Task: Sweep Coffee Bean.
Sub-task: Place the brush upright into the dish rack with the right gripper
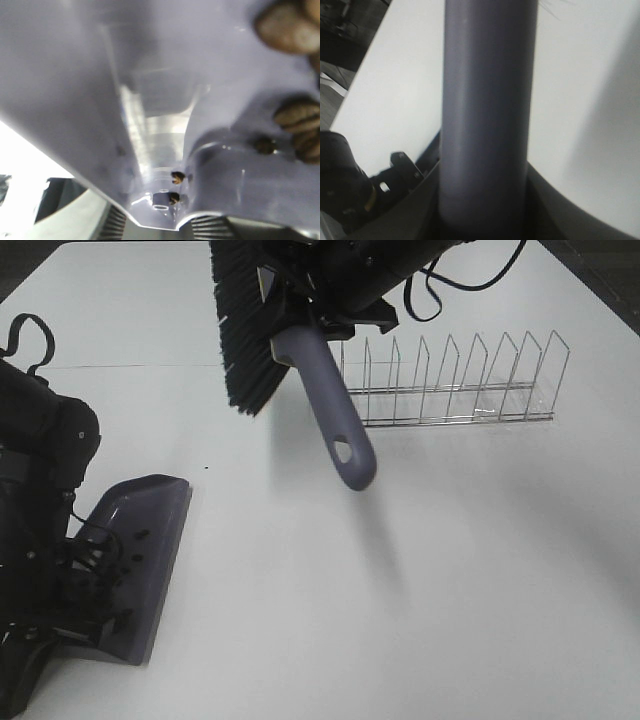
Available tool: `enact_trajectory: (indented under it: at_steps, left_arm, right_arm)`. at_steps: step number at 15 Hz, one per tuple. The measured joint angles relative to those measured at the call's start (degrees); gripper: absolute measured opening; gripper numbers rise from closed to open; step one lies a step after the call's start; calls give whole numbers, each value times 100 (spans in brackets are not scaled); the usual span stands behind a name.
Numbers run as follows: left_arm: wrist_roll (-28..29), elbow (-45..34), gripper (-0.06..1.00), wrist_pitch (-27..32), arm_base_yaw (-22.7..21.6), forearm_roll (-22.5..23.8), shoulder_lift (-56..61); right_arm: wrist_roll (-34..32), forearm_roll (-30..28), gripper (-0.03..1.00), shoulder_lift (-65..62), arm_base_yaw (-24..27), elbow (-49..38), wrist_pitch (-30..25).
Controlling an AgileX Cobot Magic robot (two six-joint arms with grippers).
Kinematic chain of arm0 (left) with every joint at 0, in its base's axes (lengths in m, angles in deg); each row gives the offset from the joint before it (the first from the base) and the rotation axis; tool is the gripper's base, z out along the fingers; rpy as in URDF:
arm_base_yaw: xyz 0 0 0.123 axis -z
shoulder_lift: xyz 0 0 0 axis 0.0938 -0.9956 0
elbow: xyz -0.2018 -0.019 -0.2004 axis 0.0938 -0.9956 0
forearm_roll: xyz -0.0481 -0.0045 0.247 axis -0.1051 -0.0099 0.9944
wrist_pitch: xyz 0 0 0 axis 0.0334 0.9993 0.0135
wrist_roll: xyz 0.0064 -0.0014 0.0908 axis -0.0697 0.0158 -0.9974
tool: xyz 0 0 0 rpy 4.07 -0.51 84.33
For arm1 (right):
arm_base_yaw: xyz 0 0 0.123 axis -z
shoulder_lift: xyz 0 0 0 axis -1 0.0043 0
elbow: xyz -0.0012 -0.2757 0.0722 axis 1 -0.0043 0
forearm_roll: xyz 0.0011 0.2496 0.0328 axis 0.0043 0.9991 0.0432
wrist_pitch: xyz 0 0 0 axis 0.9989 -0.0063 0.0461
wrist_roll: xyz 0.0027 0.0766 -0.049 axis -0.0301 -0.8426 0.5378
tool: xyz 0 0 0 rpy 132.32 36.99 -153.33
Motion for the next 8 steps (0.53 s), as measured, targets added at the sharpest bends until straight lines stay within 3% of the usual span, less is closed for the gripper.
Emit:
enact_trajectory:
  at_steps: [1, 5, 8]
  left_arm:
    - [-17, 34, 32, 0, 0, -40, -6]
    - [-132, 544, 32, 6, 0, -556, -80]
    - [52, 980, 32, 6, 0, -825, -109]
  right_arm:
    - [-132, -309, 34, -34, 0, 0, -126]
    - [-1071, -2212, 34, -74, 0, 6, -1461]
    - [-1616, -3335, 34, -74, 0, 6, -2000]
